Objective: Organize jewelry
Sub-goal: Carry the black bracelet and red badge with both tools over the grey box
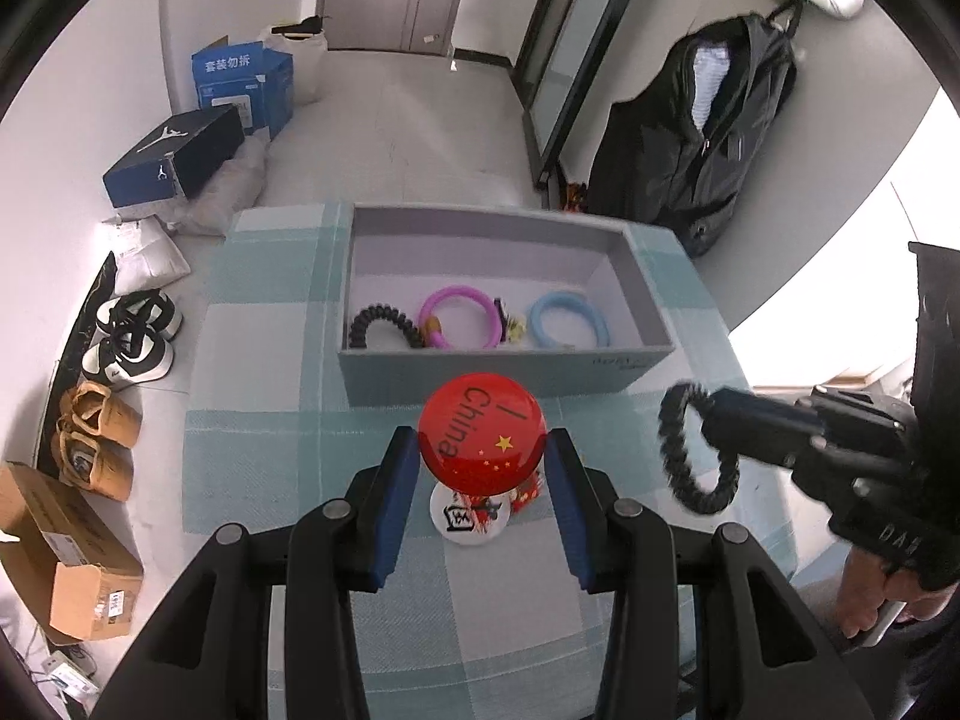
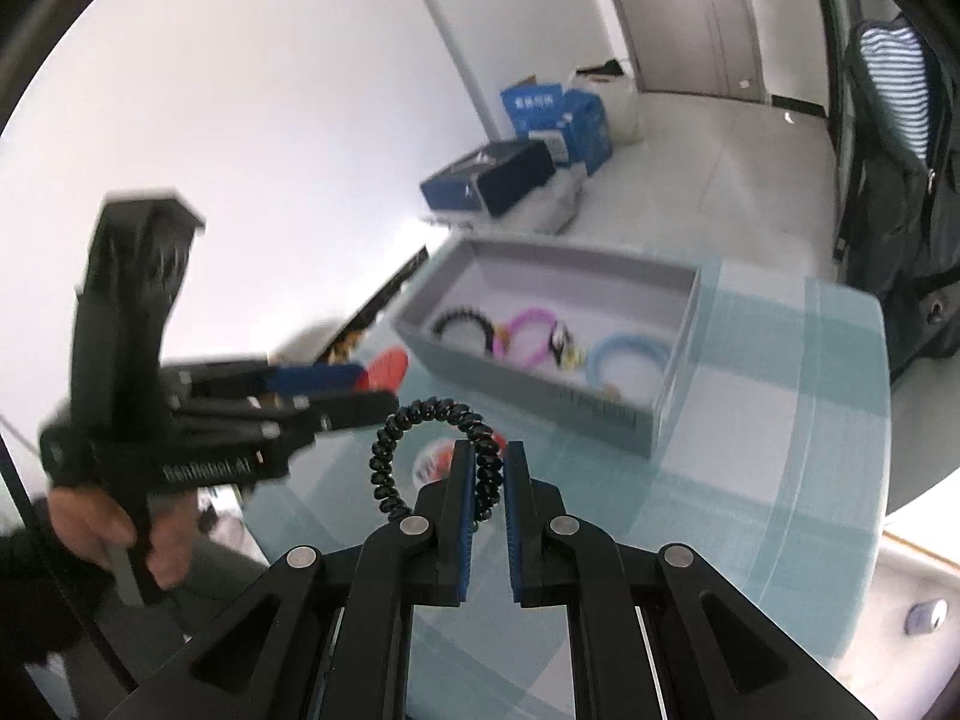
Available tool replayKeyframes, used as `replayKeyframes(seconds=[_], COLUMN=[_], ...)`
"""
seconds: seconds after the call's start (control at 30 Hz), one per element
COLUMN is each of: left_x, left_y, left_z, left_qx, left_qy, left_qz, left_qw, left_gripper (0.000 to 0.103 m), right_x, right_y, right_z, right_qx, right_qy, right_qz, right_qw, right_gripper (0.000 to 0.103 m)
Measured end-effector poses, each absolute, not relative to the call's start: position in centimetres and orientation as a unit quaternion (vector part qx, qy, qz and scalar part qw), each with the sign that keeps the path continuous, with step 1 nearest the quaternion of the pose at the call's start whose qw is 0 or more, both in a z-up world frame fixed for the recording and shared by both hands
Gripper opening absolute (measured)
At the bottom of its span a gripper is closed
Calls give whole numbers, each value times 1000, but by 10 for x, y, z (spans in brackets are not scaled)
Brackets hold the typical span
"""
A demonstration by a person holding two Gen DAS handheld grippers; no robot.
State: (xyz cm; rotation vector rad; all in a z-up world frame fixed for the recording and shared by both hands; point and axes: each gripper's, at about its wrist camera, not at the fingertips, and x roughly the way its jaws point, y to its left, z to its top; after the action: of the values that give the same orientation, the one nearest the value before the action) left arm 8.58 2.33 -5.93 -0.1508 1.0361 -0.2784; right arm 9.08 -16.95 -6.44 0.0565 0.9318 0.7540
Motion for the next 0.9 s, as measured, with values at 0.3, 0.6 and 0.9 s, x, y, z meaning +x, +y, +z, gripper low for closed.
replayKeyframes(seconds=[0.3, 0.6, 0.9], left_x=[101, 134, 163], left_y=[20, 18, 16], left_z=[-18, -26, -52], left_qx=[-79, -79, -93], left_qy=[476, 490, 515], left_qz=[-151, -155, -158], left_qw=[863, 854, 837], left_gripper=[38, 38, 38], right_x=[108, 145, 182], right_y=[-157, -148, -152], right_z=[-7, -1, -29], right_qx=[25, 13, 24], right_qy=[392, 399, 434], right_qz=[351, 315, 303], right_qw=[850, 861, 848], right_gripper=[8, 8, 8])
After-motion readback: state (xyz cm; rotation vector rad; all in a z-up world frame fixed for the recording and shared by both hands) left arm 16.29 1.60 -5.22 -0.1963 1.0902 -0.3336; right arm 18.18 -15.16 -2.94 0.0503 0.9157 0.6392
